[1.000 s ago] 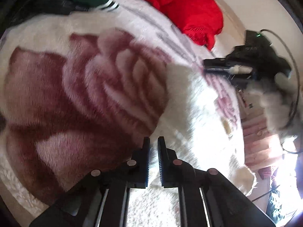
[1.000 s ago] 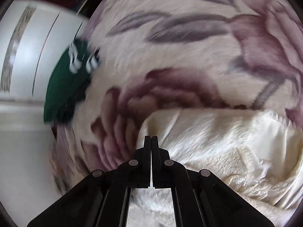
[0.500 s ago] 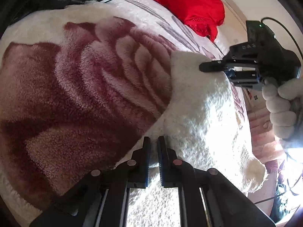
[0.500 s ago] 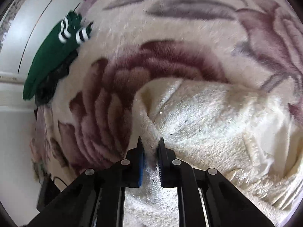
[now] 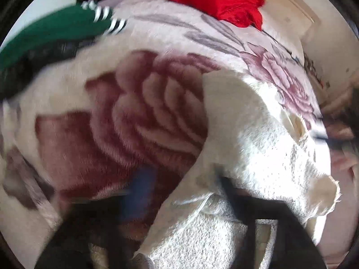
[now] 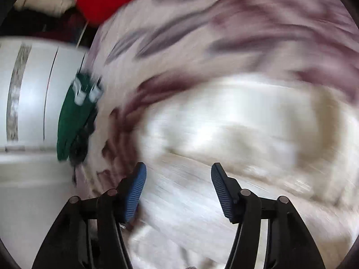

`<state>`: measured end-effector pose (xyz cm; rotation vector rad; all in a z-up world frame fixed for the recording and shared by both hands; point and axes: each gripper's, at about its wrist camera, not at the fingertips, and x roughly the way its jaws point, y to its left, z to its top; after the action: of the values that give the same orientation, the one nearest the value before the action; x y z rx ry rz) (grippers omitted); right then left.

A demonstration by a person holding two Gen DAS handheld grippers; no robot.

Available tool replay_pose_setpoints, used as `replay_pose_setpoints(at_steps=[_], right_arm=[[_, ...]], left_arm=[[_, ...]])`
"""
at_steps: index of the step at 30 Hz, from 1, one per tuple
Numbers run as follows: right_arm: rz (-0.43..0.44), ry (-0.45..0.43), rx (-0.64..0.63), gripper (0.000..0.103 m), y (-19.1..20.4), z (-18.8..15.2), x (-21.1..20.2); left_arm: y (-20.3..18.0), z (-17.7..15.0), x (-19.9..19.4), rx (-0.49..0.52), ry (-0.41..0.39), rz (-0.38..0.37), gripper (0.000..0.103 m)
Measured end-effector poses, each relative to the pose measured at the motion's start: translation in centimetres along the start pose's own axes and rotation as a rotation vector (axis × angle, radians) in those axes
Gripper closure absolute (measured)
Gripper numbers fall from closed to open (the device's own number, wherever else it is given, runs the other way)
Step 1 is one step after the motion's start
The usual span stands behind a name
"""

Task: Fold large clothes

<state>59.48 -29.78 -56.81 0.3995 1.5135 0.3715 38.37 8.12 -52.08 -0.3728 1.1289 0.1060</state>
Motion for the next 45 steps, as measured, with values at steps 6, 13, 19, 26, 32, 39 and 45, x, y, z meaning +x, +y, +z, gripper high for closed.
replay_pose_setpoints(at_steps=[6,13,19,26,32,39,45], right_arm=[[-0.123,-0.142,0.407,0.031,-16.6,-11.6,-9.2],[0.006,-0.164,0.552,0.029,-24.6,-16.2,-8.8],[-0.097,-0.218,0.453,0.096,-23.5,-13.3,-7.5],[0.070,-0.238,0.566,0.031,-28.4,-11.2,-11.6],[0.145,-0.092,0.736,0.031,-34.9,-6.1,-6.3],[-0.034,-0.106,0.566,0.097,-29.4,-4.1,-4.2],[-0.245,-0.282,0.585,0.103,-31.4,-2.2,-7.2]], left_arm=[[-4.4,0.9,1.0,0.064,0.035,-0.023,0.002],[-8.0,-0.7,4.4,0.143,0.119,0.021,0.002],[-8.9,-1.7,3.8,0.175,0.113,0.107,0.002],[-8.5,-1.9,2.8,0.147,0.085,0.156,0.002],[-8.2,-2.5,2.7,0.134,0.091,0.183,0.002],[-7.3,-4.2,1.9,0.165,0.100,0.220,0.002],[-6.0,-5.2,1.2,0.148,0.115,0.228,0.002]])
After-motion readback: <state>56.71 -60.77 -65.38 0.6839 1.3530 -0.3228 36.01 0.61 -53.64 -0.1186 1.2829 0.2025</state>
